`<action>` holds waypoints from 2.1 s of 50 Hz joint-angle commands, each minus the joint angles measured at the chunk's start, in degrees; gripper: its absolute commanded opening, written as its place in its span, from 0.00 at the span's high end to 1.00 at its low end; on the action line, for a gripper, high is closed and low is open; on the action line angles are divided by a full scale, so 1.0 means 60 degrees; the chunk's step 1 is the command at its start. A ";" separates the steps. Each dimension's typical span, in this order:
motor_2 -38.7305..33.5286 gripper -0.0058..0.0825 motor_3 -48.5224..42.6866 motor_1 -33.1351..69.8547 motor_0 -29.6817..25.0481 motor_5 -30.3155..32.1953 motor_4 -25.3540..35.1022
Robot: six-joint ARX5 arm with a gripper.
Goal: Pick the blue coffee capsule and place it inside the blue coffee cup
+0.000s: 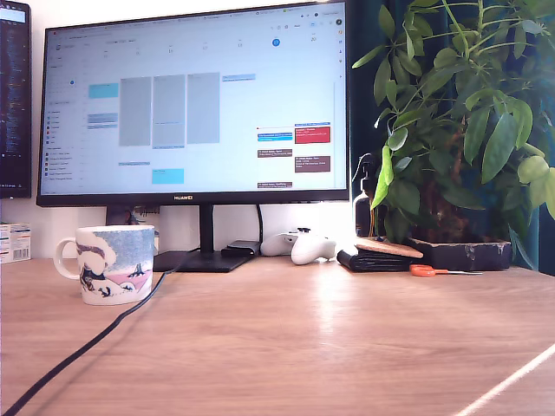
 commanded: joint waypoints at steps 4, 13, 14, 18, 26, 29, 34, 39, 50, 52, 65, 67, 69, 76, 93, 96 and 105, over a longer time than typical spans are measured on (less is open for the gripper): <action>-0.0350 0.96 -0.0433 -0.0138 0.0211 -0.0608 0.1402; -0.0350 0.96 -0.0433 -0.0138 0.0211 -0.0674 0.1457; -0.0350 0.96 -0.0437 -0.0138 0.0211 -0.0674 0.1453; -0.0350 0.96 -0.0135 -0.0138 0.0208 -0.0783 0.1479; -0.0211 0.96 0.0841 -0.0138 0.0208 -0.1887 0.1497; -0.0007 0.96 0.0965 -0.0138 0.0208 -0.2193 0.1384; 0.0452 0.96 0.0878 -0.0047 0.0208 -0.2371 0.0652; 0.1013 0.96 0.0645 0.0412 0.0211 -0.2382 0.0197; 0.2648 0.96 -0.0357 0.3344 0.0211 -0.2688 -0.0332; 0.2980 0.94 -0.0466 0.4014 0.0211 -0.2685 -0.0306; 0.4841 0.11 -0.1541 0.8102 0.0211 -0.2229 0.0594; 0.5064 0.10 -0.1738 0.8633 0.0219 -0.2197 0.0579; 0.5278 0.10 -0.1909 0.9147 0.0229 -0.2109 0.0583; 0.5985 0.10 -0.2178 1.0768 0.0237 -0.1880 0.0572; 0.7246 0.10 -0.2448 1.2848 0.0787 -0.1475 0.0233; 0.7326 0.10 -0.2430 1.3012 0.0940 -0.1413 0.0244; 0.7366 0.10 -0.2320 1.3566 0.1304 -0.1268 0.0605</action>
